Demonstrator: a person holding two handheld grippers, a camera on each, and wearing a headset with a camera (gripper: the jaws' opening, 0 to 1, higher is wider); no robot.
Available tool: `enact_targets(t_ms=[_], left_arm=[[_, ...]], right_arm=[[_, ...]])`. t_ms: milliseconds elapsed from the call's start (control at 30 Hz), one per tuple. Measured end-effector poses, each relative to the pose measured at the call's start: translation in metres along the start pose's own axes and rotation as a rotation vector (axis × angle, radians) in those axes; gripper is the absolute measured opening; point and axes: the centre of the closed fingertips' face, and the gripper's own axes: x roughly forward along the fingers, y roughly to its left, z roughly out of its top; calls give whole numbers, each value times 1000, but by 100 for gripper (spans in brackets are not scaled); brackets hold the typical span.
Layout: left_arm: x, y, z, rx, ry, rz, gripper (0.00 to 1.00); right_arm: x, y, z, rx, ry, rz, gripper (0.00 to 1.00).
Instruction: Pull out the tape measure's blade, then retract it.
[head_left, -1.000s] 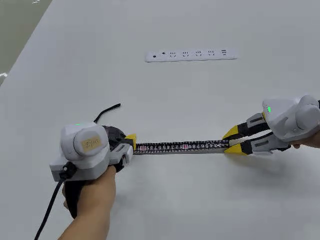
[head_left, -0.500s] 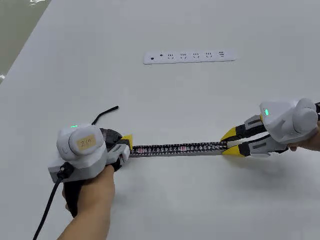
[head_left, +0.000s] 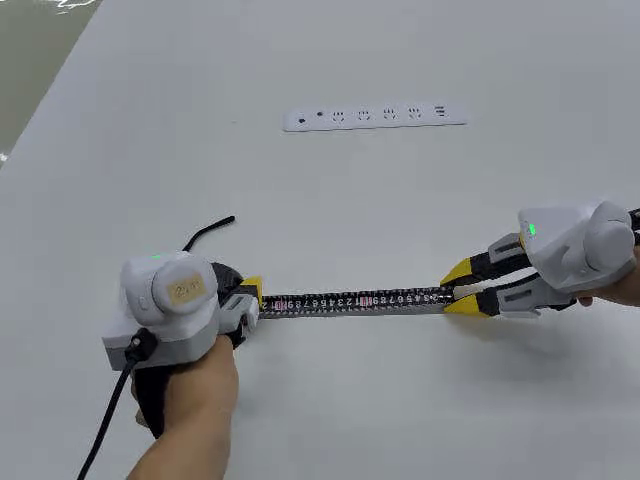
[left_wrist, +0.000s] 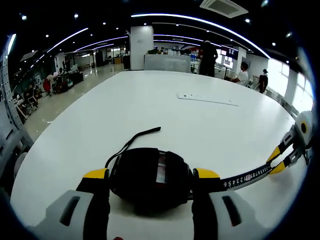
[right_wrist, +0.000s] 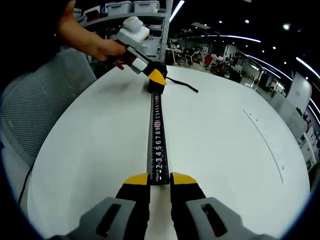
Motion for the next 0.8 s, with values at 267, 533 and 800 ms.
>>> enact_targets(t_ms=[267,533,800], left_arm=[[-4,-2,0,7,1,5,62],[-5,-1,1,-1,2,8,61],[-3,2,0,-10,9,1,60]], right_arm=[[1,-1,-2,-8,5,1,14],[-1,1,3,-7,1,-1,14],[-1,1,6,-9,-3,-1,14]])
